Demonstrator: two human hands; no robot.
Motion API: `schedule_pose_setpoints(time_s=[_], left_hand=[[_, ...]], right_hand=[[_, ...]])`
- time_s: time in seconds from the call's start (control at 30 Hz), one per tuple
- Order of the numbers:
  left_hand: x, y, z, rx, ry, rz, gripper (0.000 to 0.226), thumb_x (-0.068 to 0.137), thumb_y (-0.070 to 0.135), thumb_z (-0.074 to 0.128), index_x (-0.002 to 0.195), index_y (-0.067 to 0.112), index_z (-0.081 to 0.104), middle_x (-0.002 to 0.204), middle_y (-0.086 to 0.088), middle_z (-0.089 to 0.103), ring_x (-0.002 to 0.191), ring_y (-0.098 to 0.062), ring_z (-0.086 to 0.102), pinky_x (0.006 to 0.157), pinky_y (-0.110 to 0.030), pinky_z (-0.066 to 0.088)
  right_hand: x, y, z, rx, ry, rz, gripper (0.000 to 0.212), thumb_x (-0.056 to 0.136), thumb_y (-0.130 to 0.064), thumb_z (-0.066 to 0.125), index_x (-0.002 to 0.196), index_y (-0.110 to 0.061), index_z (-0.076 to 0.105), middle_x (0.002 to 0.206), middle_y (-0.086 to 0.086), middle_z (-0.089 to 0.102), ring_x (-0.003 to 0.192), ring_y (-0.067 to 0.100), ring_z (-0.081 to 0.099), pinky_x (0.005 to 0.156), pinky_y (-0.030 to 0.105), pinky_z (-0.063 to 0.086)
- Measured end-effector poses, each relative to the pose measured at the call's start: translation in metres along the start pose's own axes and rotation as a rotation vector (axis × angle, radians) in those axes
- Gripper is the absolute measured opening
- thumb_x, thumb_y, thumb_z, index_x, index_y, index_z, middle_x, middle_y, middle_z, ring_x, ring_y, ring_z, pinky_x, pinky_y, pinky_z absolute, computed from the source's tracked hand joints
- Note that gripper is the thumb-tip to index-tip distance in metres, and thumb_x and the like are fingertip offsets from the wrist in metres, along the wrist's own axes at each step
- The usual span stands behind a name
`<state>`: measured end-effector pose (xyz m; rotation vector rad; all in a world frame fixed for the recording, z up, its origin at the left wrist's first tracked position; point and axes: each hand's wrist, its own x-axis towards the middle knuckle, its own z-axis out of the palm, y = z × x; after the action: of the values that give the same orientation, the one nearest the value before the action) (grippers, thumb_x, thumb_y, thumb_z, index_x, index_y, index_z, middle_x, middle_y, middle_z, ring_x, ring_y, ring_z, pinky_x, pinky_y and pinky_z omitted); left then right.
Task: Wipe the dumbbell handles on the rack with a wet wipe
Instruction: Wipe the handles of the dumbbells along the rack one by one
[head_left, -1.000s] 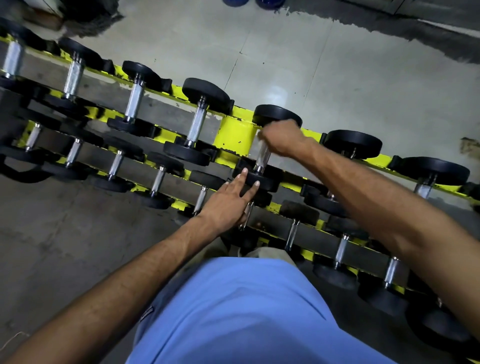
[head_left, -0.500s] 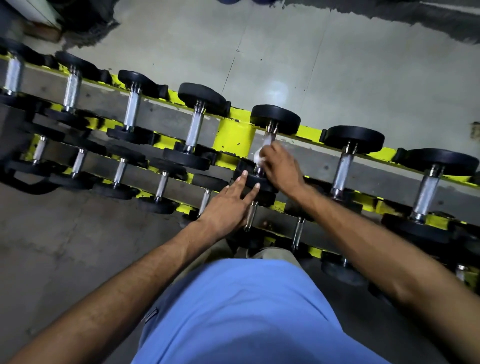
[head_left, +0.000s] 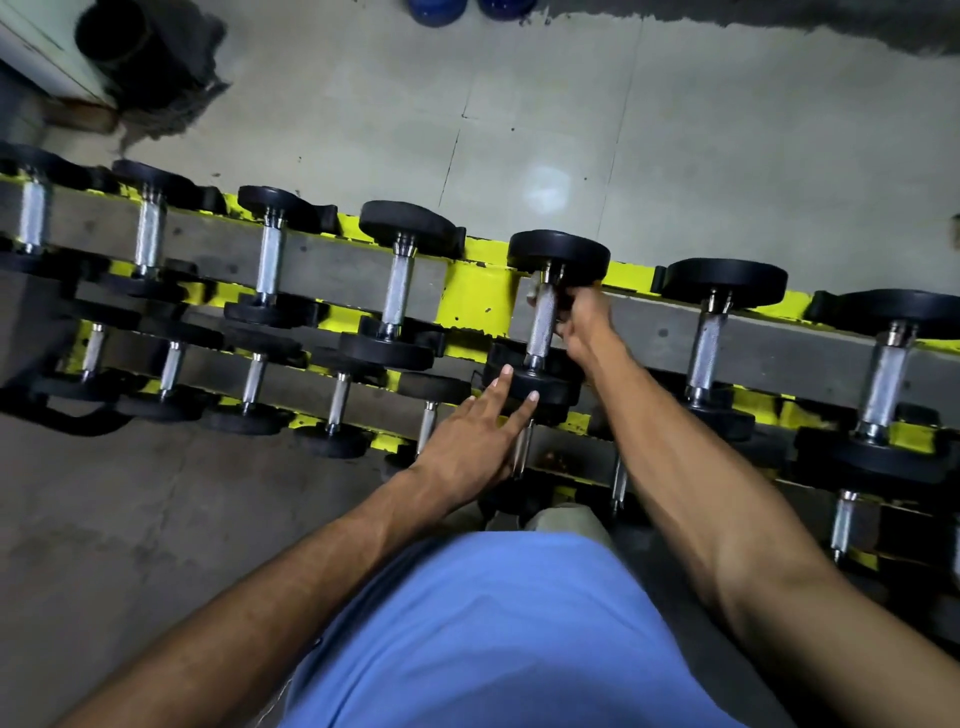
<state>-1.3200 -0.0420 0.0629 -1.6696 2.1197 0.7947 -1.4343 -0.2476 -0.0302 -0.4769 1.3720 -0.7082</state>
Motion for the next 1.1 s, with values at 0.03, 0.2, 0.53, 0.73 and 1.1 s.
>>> schedule_pose_setpoints(time_s=[0.03, 0.2, 0.53, 0.73, 1.1], left_hand=[[0.000, -0.002, -0.001, 0.008, -0.002, 0.006, 0.096, 0.101, 0.026, 0.063, 0.168, 0.022, -0.005, 0.169, -0.024, -0.026, 0.161, -0.037, 0.006, 0.130, -0.047, 0.020], [0.001, -0.010, -0.003, 0.037, -0.025, 0.050, 0.096, 0.101, 0.025, 0.063, 0.168, 0.023, -0.006, 0.168, -0.023, -0.027, 0.161, -0.035, 0.007, 0.130, -0.046, 0.017], [0.000, -0.024, -0.009, 0.038, -0.035, 0.145, 0.095, 0.100, 0.024, 0.063, 0.168, 0.024, -0.004, 0.169, -0.022, -0.028, 0.161, -0.035, 0.010, 0.128, -0.044, 0.020], [-0.003, -0.031, -0.014, 0.054, -0.054, 0.176, 0.095, 0.101, 0.026, 0.064, 0.168, 0.025, -0.003, 0.169, -0.022, -0.026, 0.159, -0.038, 0.015, 0.127, -0.044, 0.021], [0.001, -0.038, -0.008, 0.070, -0.051, 0.202, 0.092, 0.100, 0.020, 0.062, 0.169, 0.021, 0.000, 0.169, -0.026, -0.022, 0.160, -0.036, 0.015, 0.130, -0.045, 0.020]], right_hand=[[0.000, -0.007, 0.004, 0.151, -0.044, 0.085, 0.027, 0.095, -0.016, 0.040, 0.093, -0.011, 0.067, 0.090, 0.015, 0.073, 0.082, 0.032, 0.069, 0.076, 0.040, 0.055], [0.013, 0.004, -0.003, 0.349, -0.194, 0.231, 0.045, 0.103, -0.033, 0.031, 0.109, -0.006, 0.066, 0.098, 0.016, 0.071, 0.092, 0.032, 0.070, 0.094, 0.050, 0.050], [0.006, 0.013, -0.015, 0.293, -0.185, 0.188, 0.038, 0.103, -0.017, 0.030, 0.119, 0.002, 0.059, 0.109, 0.024, 0.068, 0.093, 0.037, 0.066, 0.085, 0.051, 0.057], [0.008, 0.019, -0.002, 0.421, -0.131, 0.207, 0.041, 0.105, -0.023, 0.030, 0.104, -0.006, 0.067, 0.097, 0.014, 0.075, 0.087, 0.031, 0.070, 0.085, 0.051, 0.056], [0.003, 0.021, 0.018, 0.044, 0.321, -0.142, 0.018, 0.093, -0.014, 0.052, 0.079, -0.008, 0.063, 0.068, 0.002, 0.062, 0.060, 0.016, 0.053, 0.057, 0.027, 0.043]])
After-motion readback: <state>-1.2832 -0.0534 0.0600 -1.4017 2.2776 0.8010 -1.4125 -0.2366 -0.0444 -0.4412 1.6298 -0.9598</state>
